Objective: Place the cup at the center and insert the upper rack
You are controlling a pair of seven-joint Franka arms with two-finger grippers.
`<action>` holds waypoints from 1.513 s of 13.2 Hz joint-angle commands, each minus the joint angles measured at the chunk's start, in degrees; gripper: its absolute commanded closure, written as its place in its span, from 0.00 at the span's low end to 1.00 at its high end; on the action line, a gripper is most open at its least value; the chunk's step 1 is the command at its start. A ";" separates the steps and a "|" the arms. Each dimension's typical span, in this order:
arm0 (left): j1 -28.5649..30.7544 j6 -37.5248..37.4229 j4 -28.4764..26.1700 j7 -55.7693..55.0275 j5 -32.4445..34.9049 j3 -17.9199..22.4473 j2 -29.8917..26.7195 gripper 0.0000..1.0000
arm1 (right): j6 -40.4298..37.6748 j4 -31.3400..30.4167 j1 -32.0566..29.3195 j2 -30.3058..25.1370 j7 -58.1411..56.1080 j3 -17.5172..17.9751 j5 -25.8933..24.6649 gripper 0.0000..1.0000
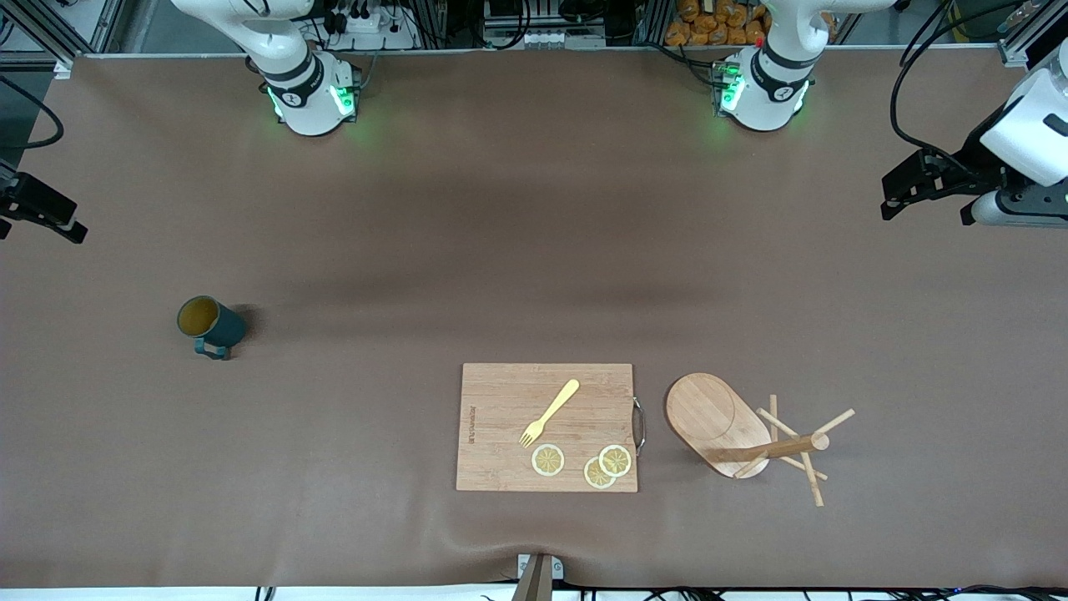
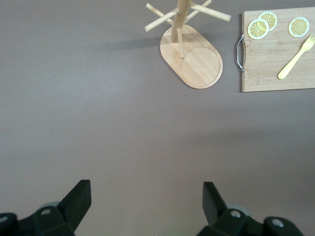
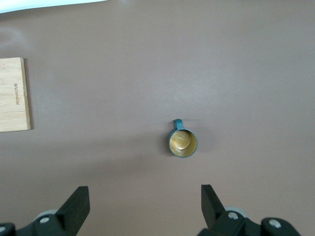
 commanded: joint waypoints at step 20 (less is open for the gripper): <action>0.18 -0.80 0.94 -0.37 0.36 -0.37 0.87 0.00 | 0.02 1.08 0.31 12.10 -1.28 -0.57 -1.79 0.00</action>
